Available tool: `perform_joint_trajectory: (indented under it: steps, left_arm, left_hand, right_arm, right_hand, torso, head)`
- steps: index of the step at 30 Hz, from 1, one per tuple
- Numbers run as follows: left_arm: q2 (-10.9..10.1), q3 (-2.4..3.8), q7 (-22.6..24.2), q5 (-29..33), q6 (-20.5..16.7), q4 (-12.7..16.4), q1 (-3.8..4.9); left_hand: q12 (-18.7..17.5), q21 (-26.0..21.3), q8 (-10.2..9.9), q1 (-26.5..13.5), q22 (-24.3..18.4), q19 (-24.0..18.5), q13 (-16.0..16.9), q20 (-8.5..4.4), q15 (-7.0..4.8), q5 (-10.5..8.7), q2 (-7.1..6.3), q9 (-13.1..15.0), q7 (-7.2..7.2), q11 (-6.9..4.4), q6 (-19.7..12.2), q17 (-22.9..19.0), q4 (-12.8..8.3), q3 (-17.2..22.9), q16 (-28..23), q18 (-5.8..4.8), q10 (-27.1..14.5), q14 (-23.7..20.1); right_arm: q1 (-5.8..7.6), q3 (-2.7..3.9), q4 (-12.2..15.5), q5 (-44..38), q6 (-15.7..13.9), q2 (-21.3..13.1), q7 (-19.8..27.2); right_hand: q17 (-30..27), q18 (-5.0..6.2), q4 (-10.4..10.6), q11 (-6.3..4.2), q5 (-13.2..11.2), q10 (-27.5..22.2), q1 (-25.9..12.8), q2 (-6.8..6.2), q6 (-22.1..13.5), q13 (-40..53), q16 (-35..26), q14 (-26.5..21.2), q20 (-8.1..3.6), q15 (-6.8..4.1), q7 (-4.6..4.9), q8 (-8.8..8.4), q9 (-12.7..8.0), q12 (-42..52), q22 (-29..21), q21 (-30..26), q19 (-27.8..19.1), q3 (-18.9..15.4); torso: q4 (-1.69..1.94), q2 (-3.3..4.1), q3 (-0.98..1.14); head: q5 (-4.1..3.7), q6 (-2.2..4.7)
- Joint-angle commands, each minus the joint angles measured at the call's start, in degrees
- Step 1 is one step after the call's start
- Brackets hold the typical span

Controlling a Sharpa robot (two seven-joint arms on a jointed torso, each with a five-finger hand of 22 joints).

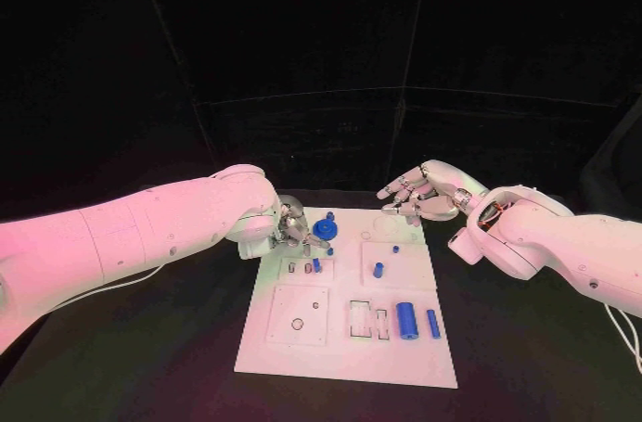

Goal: Assemble the parts on the task board

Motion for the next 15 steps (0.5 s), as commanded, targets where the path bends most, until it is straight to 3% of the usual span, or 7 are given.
perform_joint_trajectory:
  steps: [1, 15]
  left_arm:
    - [0.76, -0.02, -0.67, -0.68, 1.85, -0.64, 0.09]
    - [2.76, -0.08, -1.13, -0.68, 3.26, -2.98, 0.03]
  left_hand:
    - [-0.3, 0.15, 0.27, 0.58, -0.2, 0.23, -0.29, 0.0, -0.3, -0.34, 0.13, 0.13, 0.16, -0.07, -0.48, 15.06, 0.09, -0.39, 0.36, -0.27, -0.48, 5.83]
    - [0.01, 0.49, 1.11, 1.26, 0.4, 0.37, 0.21, 0.04, -0.28, -0.3, 0.36, 0.72, 0.11, -0.09, -0.66, 15.06, -0.02, -0.49, 0.36, -0.36, -0.2, 5.83]
  right_arm:
    - [0.14, 0.03, 0.48, -0.49, 0.31, 0.1, -0.51]
    - [0.14, 0.03, 1.09, -0.51, -0.1, 0.27, -0.97]
  right_hand:
    - [-0.05, 0.66, -0.13, -0.05, 0.42, -0.44, -0.22, -0.35, -0.61, -0.1, -0.42, -0.57, 0.5, 0.05, 0.06, -0.04, 0.04, 0.12, -0.09, -0.29, 0.06, -0.3]
    - [0.16, 0.66, 0.02, 0.08, 1.2, -0.83, -0.34, -0.55, -0.93, -0.3, -0.63, -0.94, 0.61, 0.16, 0.16, 0.0, 0.06, 0.35, -0.23, -0.56, 0.0, -0.42]
  torso:
    - [0.06, 0.01, -0.04]
    - [0.08, 0.17, -0.09]
  head:
    - [0.24, -0.07]
    - [0.37, -0.64]
